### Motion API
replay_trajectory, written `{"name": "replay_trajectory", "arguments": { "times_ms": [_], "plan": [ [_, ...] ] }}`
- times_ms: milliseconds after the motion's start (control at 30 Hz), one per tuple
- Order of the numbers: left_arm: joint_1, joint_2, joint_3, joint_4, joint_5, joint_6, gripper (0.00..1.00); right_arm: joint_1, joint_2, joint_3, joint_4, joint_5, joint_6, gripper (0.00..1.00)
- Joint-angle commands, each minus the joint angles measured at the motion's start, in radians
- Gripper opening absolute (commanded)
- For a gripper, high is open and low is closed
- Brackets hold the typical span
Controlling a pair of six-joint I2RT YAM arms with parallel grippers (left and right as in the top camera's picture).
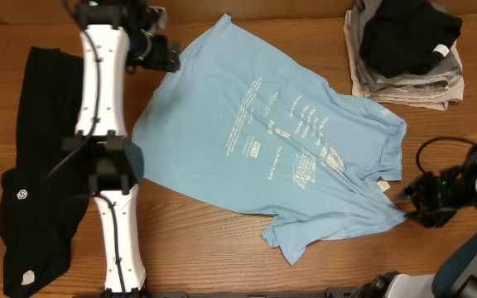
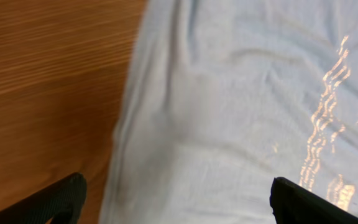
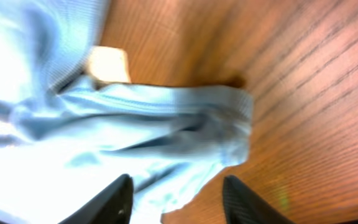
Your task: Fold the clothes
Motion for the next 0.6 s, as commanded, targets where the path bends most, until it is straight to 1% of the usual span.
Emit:
{"name": "replay_trajectory", "arguments": {
  "times_ms": [0,167,300,333,400,500,567],
  "plan": [
    [-0.029,0.058,-0.003,0.021,0.033,0.079,0.96,0.049,-0.046,0.076,-0.015,-0.012,-0.065,0.54],
    [-0.043,0.122,-0.003,0.075,0.026,0.104,0.94,0.147,-0.053,0.111,0.005,-0.012,-0.065,0.57],
    [-0.044,0.145,-0.003,0.113,0.023,0.120,0.87,0.205,-0.052,0.111,0.032,-0.013,-0.064,0.57],
    [-0.044,0.153,-0.003,0.129,0.027,0.137,0.85,0.224,-0.052,0.111,0.043,-0.013,-0.061,0.57],
    [-0.048,0.168,-0.003,0.142,0.032,0.179,0.84,0.244,-0.052,0.111,0.057,-0.016,-0.056,0.57],
    [-0.059,0.189,-0.003,0.141,0.053,0.242,0.75,0.261,-0.052,0.111,0.073,-0.016,-0.037,0.57],
    [-0.067,0.204,-0.003,0.143,0.060,0.249,0.70,0.265,-0.052,0.111,0.078,-0.016,-0.037,0.57]
  ]
}}
